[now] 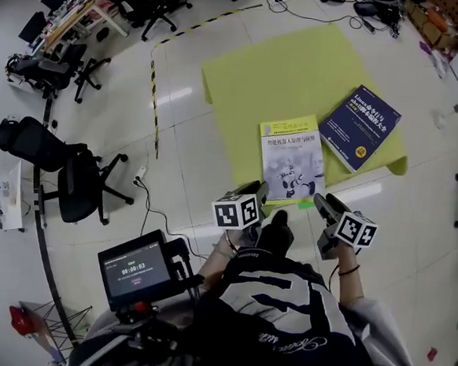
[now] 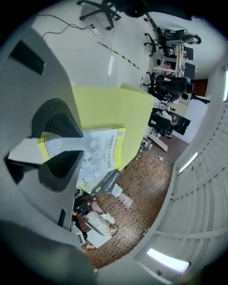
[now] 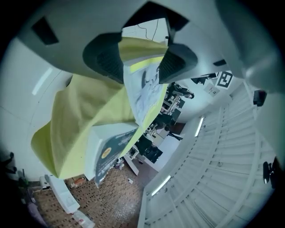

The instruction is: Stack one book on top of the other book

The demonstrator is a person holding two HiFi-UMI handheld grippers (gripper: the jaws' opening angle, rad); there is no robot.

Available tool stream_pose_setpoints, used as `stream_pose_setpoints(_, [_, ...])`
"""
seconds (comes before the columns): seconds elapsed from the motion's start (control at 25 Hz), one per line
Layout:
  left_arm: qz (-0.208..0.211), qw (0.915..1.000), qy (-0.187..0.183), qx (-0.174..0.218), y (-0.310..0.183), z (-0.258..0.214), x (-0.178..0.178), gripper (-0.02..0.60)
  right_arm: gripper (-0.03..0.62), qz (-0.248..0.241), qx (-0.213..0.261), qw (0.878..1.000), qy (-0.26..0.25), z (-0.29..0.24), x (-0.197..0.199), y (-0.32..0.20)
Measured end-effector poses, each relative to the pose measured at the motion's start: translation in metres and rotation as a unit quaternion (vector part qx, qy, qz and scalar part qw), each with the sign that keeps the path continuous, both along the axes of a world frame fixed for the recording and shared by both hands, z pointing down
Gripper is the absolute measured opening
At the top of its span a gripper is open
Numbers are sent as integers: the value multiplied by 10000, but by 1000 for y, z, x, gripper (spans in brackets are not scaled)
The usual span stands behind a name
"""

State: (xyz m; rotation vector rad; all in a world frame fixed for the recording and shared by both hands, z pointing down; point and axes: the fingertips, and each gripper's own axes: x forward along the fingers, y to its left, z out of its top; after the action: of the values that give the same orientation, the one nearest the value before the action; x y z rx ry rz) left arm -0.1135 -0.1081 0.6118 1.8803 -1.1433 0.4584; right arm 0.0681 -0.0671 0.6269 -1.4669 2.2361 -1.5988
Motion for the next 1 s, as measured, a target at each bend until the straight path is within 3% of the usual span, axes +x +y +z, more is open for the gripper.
stream_pose_setpoints(0.12, [55,9999,39,-127,-11,8,-1,81,252,183,-349,9989,-261,23,1,-12])
stream_pose_setpoints(0.28, [193,9996,59,-221,-18,18,0,81,249,299,-494,9924,-1088,33,-12,-23])
stream_pose_setpoints(0.32, [215,9994,65,-253,-19,20,-1,81,238,346,-539,9908,-1191,34,-14,-24])
stream_pose_setpoints(0.44, [243,9990,126,-342,-22,23,-2,81,123,374,-687,9893,-1228,30,-14,-21])
stream_pose_setpoints(0.52, [233,9988,199,-372,-24,23,-2,81,77,265,-598,9884,-1372,15,-17,-19])
stream_pose_setpoints(0.72, [261,9976,428,-485,-29,14,3,109,69,-155,109,9831,-1819,-56,-35,-28])
stream_pose_setpoints(0.92, [120,9950,829,-548,-31,5,6,134,71,170,226,9704,-2397,-90,-28,-30])
stream_pose_setpoints(1.0, [57,9906,1223,-613,-30,5,4,158,72,249,390,9646,-2598,-100,-28,-32])
